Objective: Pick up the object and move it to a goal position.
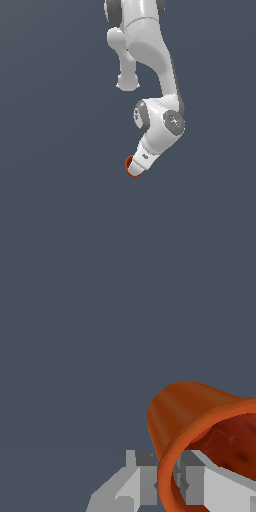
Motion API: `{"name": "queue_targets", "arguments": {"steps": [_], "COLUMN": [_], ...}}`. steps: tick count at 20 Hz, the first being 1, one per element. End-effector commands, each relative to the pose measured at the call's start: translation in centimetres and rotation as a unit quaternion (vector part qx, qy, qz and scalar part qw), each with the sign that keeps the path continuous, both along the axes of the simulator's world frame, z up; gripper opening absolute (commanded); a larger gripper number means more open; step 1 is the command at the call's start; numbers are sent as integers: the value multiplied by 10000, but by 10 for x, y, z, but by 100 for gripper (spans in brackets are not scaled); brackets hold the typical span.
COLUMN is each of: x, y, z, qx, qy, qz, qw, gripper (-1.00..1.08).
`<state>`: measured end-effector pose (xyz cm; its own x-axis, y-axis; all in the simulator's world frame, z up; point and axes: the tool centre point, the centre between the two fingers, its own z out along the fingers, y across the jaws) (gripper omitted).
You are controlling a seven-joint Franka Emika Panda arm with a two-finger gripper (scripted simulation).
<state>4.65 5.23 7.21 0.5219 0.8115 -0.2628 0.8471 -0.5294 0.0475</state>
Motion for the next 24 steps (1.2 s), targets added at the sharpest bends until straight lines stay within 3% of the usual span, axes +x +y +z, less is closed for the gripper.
{"name": "queue_targets", "arguments": {"steps": [1, 10, 24], "x": [-2, -29, -98], "y": [-2, -21, -73], "z": [6, 40, 135], "qx": [1, 1, 1], "qy": [-13, -13, -15], "qz": [-1, -1, -2], "qw": [10000, 10000, 10000], "gripper": [-100, -100, -100]}}
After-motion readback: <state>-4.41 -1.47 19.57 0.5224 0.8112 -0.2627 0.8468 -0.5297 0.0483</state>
